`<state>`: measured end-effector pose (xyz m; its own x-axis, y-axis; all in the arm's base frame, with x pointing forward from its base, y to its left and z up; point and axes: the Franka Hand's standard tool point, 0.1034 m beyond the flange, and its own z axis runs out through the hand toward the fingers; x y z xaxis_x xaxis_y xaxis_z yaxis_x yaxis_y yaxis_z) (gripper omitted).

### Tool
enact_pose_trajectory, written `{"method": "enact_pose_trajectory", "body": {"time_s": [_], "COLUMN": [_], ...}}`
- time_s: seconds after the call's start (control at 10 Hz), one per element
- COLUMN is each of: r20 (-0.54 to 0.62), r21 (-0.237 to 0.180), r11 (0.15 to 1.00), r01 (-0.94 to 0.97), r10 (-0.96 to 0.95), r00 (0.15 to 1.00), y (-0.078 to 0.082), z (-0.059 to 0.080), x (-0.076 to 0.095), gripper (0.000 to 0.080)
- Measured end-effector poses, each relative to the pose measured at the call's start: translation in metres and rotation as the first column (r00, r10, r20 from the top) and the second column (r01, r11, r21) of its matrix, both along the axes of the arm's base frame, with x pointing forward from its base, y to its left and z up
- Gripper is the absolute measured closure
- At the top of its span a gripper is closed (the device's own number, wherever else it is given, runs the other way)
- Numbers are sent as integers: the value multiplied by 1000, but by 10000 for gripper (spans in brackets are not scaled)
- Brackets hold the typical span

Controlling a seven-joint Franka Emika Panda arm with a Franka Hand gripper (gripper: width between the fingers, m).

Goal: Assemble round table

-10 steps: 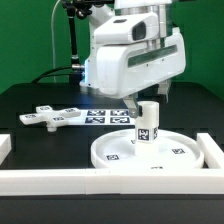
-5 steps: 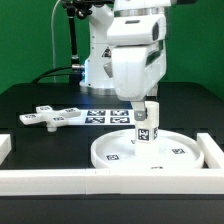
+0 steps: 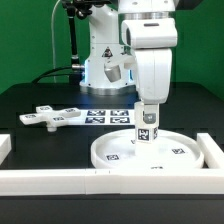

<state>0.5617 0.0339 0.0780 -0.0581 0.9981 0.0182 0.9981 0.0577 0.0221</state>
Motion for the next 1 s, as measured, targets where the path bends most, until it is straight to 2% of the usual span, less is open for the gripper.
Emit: {"method": "enact_pose_trajectory", "body": {"time_s": [0.4, 0.6, 1.0], "r20": [-4, -5, -5], "r21": [-27, -28, -27], "r11": [994, 994, 998], "r01": [-102, -102, -57], "r10": [102, 101, 57], "r00": [995, 995, 998], "y": [-1, -1, -3], "z": [-2, -3, -3], "x": [-1, -1, -1], "gripper": [151, 395, 393]}}
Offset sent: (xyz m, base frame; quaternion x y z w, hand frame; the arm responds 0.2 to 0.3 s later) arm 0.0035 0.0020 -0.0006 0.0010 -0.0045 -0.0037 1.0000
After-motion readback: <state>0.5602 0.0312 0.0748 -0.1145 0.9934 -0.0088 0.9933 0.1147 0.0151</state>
